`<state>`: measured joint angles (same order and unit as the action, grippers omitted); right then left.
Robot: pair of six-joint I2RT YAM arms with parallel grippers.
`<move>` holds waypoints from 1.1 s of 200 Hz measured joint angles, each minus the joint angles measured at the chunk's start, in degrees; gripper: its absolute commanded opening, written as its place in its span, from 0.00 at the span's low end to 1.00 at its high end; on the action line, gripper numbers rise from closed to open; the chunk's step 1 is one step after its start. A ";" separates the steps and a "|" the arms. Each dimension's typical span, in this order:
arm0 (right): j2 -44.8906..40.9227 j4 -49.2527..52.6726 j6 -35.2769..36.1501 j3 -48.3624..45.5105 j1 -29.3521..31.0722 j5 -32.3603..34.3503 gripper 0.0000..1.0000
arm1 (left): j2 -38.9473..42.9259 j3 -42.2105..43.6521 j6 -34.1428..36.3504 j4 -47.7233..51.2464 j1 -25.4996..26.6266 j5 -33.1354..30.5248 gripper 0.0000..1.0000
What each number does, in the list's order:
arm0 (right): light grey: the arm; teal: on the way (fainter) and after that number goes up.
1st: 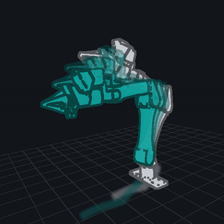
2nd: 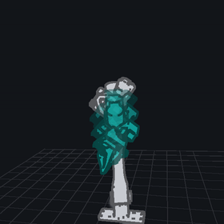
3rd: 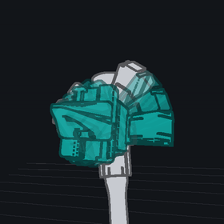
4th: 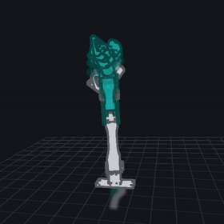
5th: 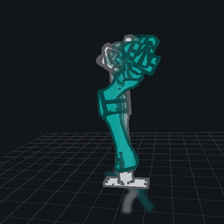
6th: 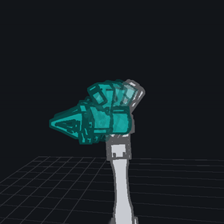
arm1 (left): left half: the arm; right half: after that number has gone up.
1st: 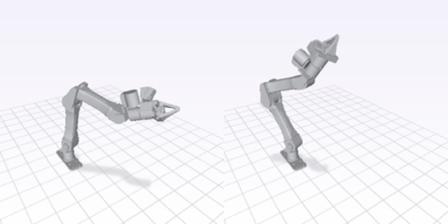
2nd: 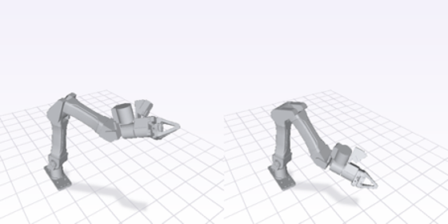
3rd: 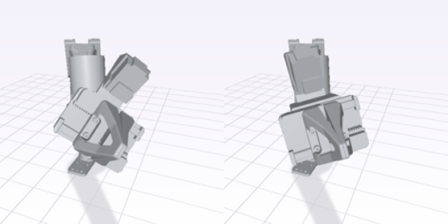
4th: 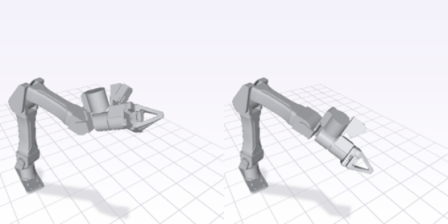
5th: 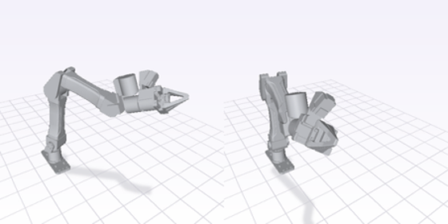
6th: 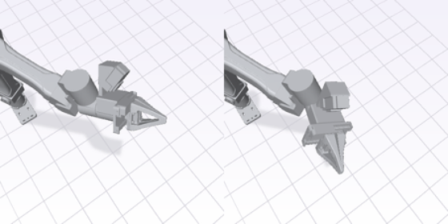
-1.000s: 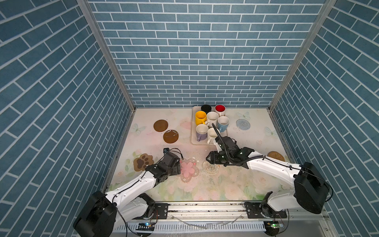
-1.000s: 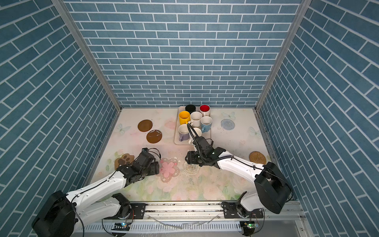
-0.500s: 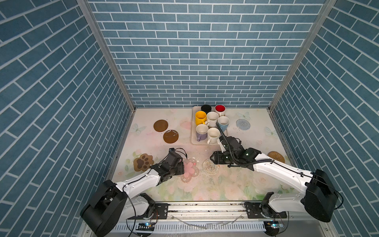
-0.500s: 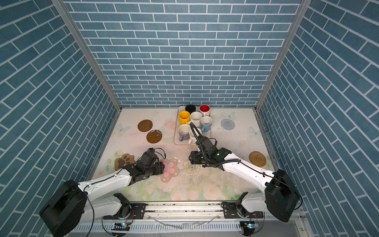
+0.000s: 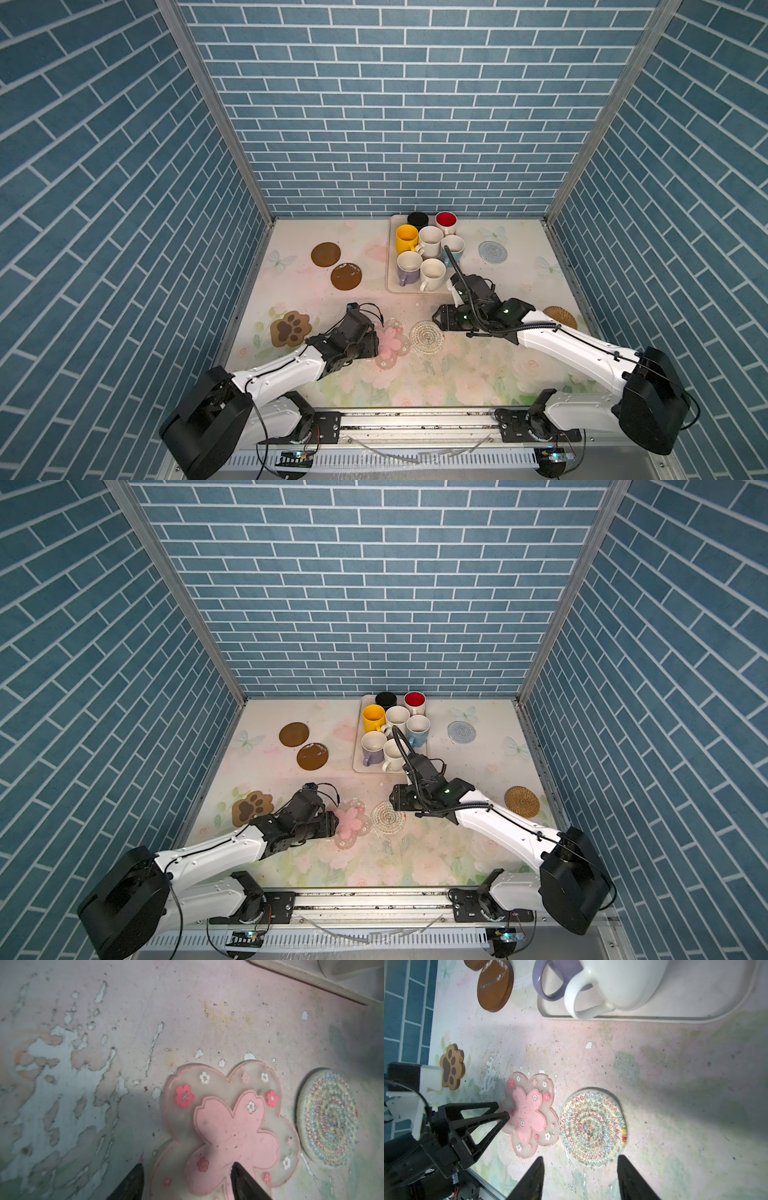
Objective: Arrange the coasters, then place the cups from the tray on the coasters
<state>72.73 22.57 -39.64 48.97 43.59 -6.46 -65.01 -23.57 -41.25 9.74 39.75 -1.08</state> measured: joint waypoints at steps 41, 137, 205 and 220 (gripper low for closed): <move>-5.29 4.13 1.92 0.09 -9.99 -0.55 0.54 | 4.76 -5.90 3.10 6.38 0.02 -2.60 0.86; 4.33 6.05 6.51 9.09 -37.09 -4.90 0.42 | 0.15 -25.77 5.84 12.59 0.04 -13.92 0.99; 23.98 5.20 6.91 24.96 -43.30 -5.29 0.24 | -13.68 -39.60 9.01 20.74 -0.42 -16.48 0.96; 28.48 5.73 7.15 30.08 -43.63 -4.85 0.22 | -15.34 -39.63 9.73 21.77 -0.63 -15.15 0.96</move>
<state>101.21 28.29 -32.49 79.05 -0.03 -11.31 -80.36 -63.20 -31.53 31.51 39.11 -16.23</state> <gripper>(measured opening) 0.235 0.960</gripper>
